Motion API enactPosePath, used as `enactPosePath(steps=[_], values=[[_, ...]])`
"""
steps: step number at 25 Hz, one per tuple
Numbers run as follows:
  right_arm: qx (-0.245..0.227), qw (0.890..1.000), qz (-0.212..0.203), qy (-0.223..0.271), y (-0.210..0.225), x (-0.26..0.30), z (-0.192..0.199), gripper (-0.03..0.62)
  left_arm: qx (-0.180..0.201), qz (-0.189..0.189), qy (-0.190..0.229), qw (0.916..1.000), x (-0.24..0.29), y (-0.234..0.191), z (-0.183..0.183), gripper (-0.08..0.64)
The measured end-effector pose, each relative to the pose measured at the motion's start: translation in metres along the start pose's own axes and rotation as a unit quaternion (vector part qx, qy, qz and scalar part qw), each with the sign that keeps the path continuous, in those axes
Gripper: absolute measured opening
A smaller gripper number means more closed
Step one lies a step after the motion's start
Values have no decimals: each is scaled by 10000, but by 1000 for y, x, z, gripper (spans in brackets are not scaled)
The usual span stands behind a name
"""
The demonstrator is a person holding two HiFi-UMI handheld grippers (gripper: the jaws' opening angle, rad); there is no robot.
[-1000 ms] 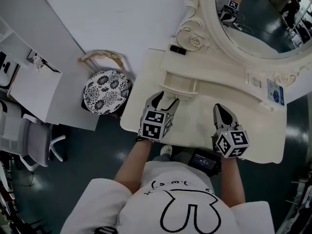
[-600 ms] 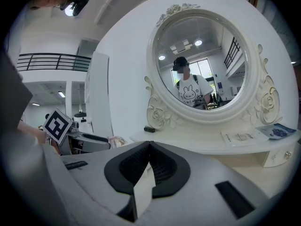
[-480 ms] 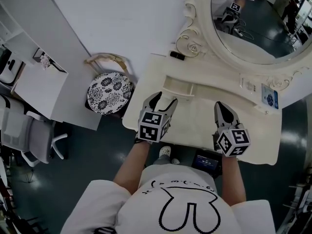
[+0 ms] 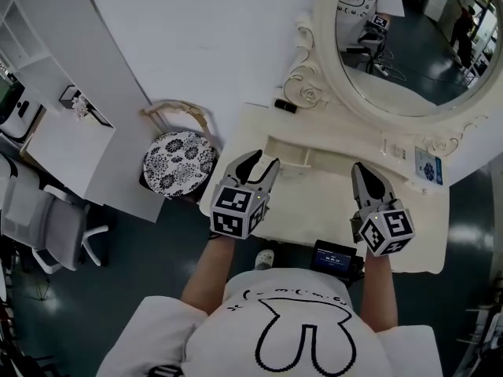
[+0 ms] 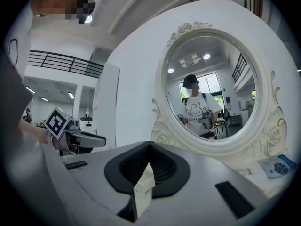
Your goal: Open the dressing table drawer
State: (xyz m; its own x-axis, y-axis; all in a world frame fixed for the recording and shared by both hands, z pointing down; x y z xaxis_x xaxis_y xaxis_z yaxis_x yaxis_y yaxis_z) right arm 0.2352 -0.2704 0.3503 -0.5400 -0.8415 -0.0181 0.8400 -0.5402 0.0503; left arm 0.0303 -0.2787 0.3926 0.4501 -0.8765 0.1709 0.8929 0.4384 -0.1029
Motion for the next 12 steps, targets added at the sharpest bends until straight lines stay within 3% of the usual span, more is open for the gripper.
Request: enactPosePath(steps=[3,12], values=[[-58,9998,-122,142,-9,1,-12,15,72,-66,328,9994,-7,-1,-18,22],[-232,9992,-296,162,-31,0,-23,15,289,210,621,9974,-12,15,-37,20]])
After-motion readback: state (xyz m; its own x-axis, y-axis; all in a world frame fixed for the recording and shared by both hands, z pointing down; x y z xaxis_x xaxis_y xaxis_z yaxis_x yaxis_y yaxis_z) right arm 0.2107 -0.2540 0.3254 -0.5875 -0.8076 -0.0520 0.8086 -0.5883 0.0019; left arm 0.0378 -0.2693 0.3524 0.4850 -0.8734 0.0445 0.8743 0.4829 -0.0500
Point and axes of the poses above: the fingertips, and each gripper's own axes: x forward along the fingers, y to its right, z out of its underside, the point moved 1 cm from there along -x, backward along the fingers, and after that the axes turned 4 degrees about y, right-handed, at the moved point
